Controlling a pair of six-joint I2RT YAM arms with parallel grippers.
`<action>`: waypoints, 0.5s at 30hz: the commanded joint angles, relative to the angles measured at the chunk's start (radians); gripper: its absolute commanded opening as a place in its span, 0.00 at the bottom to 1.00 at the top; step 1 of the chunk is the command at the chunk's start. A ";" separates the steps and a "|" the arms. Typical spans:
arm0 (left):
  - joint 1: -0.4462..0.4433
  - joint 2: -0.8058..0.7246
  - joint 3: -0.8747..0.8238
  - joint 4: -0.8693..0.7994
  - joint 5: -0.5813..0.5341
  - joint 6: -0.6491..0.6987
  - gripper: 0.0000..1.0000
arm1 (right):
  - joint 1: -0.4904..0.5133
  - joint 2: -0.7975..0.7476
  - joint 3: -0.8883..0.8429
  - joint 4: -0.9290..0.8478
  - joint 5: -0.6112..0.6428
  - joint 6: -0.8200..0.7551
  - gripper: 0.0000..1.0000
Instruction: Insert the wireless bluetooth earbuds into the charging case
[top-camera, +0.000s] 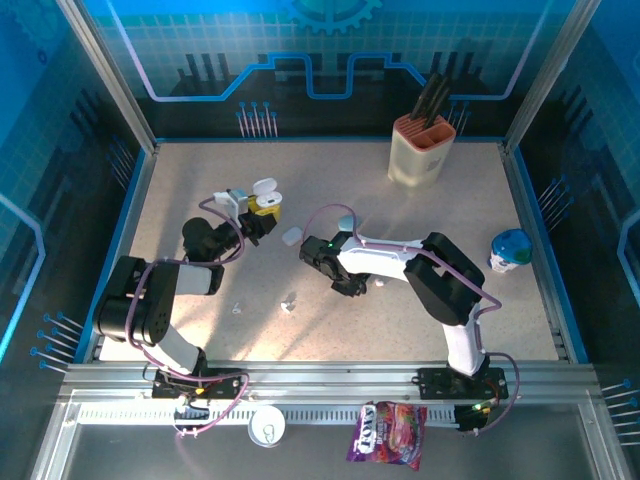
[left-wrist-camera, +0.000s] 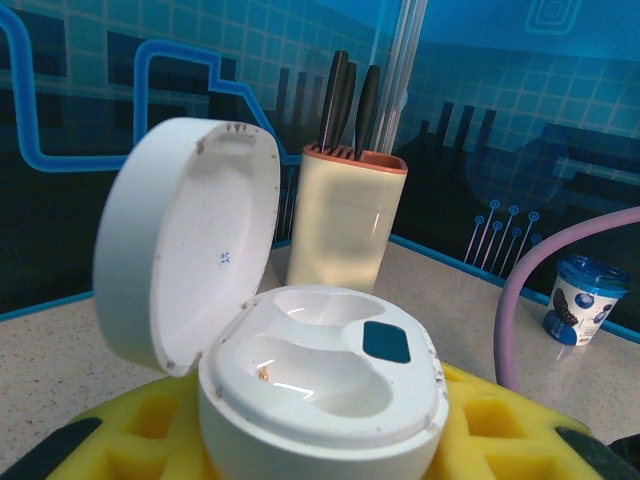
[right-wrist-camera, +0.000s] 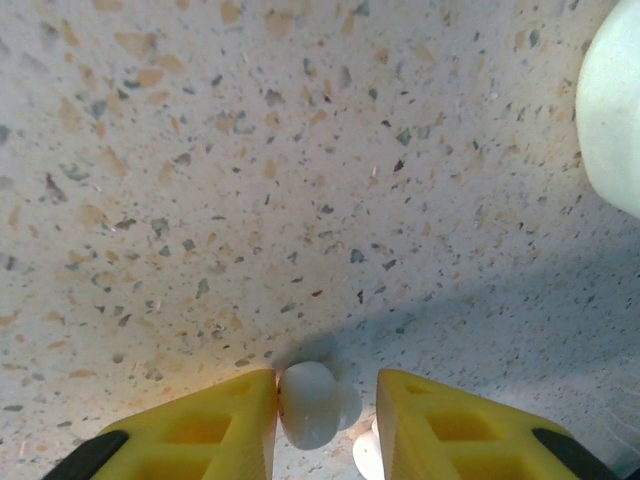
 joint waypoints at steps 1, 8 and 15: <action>0.009 0.007 0.010 0.028 0.028 -0.013 0.31 | -0.004 -0.001 0.018 -0.020 0.017 0.003 0.29; 0.009 0.002 0.006 0.028 0.031 -0.015 0.32 | -0.011 0.003 0.015 -0.023 0.015 0.006 0.23; 0.009 0.007 0.010 0.028 0.038 -0.018 0.32 | -0.015 -0.002 0.020 -0.027 0.012 0.017 0.17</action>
